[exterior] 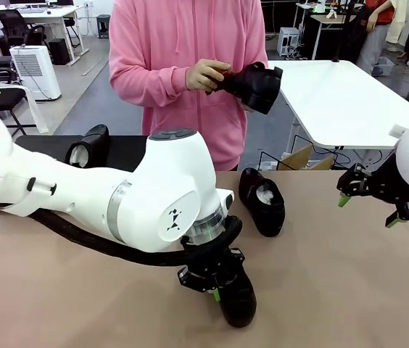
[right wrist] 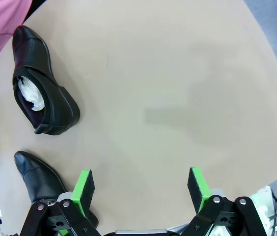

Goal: Organize the shoes by placing them on the stand.
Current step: Place the Shoe from the middle of the table onto the Shoes Stand.

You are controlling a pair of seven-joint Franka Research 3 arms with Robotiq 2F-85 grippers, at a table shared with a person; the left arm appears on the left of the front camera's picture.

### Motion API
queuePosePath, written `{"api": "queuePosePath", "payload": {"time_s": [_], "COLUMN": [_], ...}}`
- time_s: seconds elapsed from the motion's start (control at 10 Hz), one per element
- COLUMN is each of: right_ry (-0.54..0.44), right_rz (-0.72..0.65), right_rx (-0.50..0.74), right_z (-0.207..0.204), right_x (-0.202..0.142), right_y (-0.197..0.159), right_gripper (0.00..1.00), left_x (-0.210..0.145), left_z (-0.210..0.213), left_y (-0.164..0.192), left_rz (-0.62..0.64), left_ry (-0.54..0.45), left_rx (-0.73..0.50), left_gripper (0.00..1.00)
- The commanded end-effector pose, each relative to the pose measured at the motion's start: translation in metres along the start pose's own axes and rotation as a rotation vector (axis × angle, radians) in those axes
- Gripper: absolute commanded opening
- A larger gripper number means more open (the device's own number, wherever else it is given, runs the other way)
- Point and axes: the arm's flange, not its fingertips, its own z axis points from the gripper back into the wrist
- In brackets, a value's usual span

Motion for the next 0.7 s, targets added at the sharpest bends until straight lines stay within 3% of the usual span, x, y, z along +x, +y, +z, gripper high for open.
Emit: {"api": "queuePosePath", "payload": {"time_s": [0.0, 0.2, 0.6], "right_ry": [0.000, 0.000, 0.000], "right_rz": [0.012, 0.012, 0.012], "right_rx": [0.018, 0.018, 0.018], "right_z": [0.000, 0.000, 0.000], "right_x": [0.002, 0.002, 0.002], "right_y": [0.000, 0.000, 0.000], "right_gripper": [1.00, 1.00, 1.00], "left_x": [-0.009, -0.010, 0.030], "left_z": [0.046, 0.101, 0.164], "left_y": [0.013, 0.036, 0.111], "left_rz": [-0.164, -0.289, -0.430], "left_ry": [0.016, -0.107, -0.157], "left_rx": [-0.012, 0.052, 0.261], "left_gripper": [0.00, 0.00, 0.00]}}
